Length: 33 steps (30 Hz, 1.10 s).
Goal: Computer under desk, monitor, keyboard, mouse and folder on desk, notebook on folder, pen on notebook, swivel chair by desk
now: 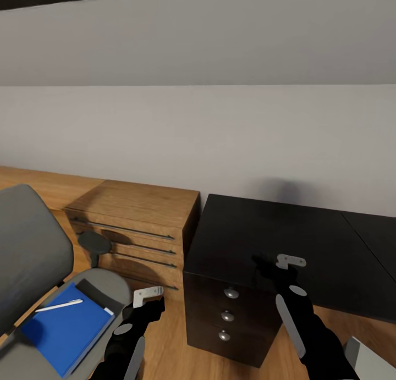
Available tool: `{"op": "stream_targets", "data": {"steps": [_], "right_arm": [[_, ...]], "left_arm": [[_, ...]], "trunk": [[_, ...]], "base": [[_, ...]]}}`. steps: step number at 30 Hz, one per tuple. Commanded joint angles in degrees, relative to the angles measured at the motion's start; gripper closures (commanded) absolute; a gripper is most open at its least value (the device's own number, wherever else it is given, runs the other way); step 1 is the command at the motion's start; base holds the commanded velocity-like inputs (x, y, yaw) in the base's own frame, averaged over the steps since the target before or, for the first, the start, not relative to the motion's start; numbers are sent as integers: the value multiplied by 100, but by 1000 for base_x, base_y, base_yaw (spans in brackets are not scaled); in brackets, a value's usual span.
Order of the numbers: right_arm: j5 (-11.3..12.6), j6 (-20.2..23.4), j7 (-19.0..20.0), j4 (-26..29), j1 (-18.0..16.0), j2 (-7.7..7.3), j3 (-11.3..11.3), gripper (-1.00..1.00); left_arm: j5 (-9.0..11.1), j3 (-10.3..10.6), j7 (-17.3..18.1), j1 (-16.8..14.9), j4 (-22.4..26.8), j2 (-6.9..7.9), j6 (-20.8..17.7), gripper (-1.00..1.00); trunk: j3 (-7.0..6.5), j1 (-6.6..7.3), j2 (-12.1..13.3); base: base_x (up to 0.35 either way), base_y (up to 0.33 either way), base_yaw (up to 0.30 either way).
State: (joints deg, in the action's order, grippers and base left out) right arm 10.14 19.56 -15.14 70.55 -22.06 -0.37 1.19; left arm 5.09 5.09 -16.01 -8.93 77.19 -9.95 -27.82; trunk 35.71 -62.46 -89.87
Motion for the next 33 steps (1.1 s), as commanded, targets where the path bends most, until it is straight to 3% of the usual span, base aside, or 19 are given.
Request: {"op": "stream_targets", "data": {"steps": [1, 4, 8, 11, 13, 15, 24, 33], "right_arm": [[50, 10, -29, 26, 30, -15, 13, -100], [59, -14, 42, 117, 150, -112, 18, -100], [59, -3, 618, 211, 219, -298, 21, -100], [83, 21, 1181, 215, 227, -505, 16, -100], [117, 39, 1741, 200, 228, -772, 13, -100], [135, 43, 1813, 194, 228, -858, 13, -100], [147, 29, 2564, 141, 251, -1076, 13, -100], [130, -12, 3196, -32, 288, -1151, 5, -100]], "left_arm": [[54, 10, -51, -3, 7, 1, -21, -100], [54, 10, -51, -3, 7, 1, -22, -100], [54, 10, -51, -3, 7, 1, -22, -100], [54, 10, -51, -4, 7, 0, -15, -100], [53, 10, -49, -2, -1, 1, -19, -100], [52, 10, -50, -3, -5, 1, -19, -100], [45, 10, -51, -3, -10, 0, -15, -100], [45, 10, -44, -4, -11, 0, -13, -100]], "trunk": [[6, 0, -3], [6, 0, -3], [6, 0, -3], [6, 0, -3], [6, 0, -3], [6, 0, -3], [6, 0, -3], [6, 0, -3]], "base": [[20, 0, 0], [10, 0, 0], [6, 0, 0], [180, 0, 0], [36, 0, 0], [12, 0, 0], [2, 0, 0], [58, 0, 0]]}}
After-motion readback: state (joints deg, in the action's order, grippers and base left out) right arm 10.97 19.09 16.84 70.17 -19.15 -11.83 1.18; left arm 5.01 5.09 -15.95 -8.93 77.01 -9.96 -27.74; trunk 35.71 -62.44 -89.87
